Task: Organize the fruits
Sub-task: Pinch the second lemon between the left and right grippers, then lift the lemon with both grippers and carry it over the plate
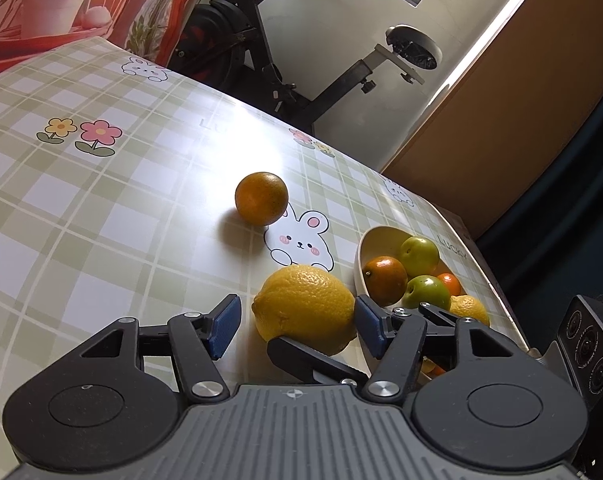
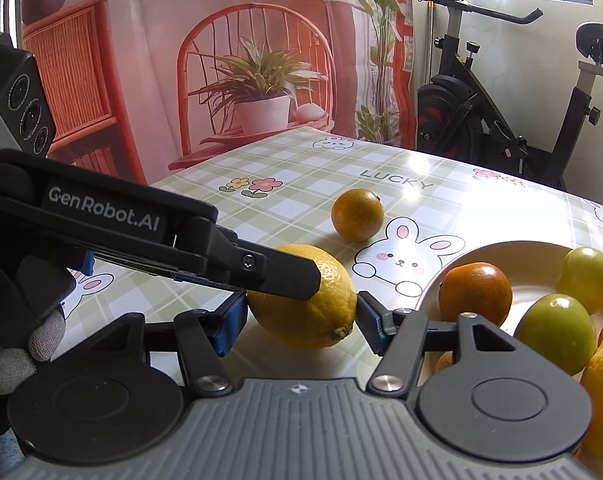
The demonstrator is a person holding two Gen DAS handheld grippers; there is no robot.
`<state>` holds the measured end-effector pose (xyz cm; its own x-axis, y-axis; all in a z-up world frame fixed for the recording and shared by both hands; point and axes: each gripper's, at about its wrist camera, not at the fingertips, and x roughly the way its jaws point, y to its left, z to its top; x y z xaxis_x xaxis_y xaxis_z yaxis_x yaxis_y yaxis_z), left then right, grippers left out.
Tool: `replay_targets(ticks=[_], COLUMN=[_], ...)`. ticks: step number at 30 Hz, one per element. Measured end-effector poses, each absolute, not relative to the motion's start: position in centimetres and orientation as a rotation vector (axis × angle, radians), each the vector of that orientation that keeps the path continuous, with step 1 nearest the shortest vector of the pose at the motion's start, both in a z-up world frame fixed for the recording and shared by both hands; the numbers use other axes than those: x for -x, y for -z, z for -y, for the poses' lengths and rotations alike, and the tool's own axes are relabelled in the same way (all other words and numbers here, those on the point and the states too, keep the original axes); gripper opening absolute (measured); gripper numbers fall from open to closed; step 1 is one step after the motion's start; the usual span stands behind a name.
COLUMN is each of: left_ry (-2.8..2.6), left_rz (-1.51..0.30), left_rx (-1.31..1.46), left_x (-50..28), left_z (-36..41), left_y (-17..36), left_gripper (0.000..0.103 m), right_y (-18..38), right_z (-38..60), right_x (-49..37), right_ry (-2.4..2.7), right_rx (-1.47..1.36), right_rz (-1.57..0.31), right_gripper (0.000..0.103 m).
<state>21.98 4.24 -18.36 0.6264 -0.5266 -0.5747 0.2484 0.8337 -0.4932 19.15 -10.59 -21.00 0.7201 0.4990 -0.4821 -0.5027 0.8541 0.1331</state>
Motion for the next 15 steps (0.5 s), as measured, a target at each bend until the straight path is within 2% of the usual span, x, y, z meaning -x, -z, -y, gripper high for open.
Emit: replay_targets(ticks=[11,15], left_ry=[0.462,0.477], left_rz=[-0.774,-0.77], left_rx=[0.395,0.4], left_x=[-21.96,-21.92], left_z=[-4.18,-4.17], left_y=[18.48,18.41], left_gripper=[0.066,0.059], right_y=[21.03,20.96], right_z=[10.84,10.75], right_x=[-19.49,-19.76], right_ry=[-0.561,-0.562], right_rx=[-0.01,-0.018], right_rz=[-0.55,-0.555], right_gripper=[0.062,0.062])
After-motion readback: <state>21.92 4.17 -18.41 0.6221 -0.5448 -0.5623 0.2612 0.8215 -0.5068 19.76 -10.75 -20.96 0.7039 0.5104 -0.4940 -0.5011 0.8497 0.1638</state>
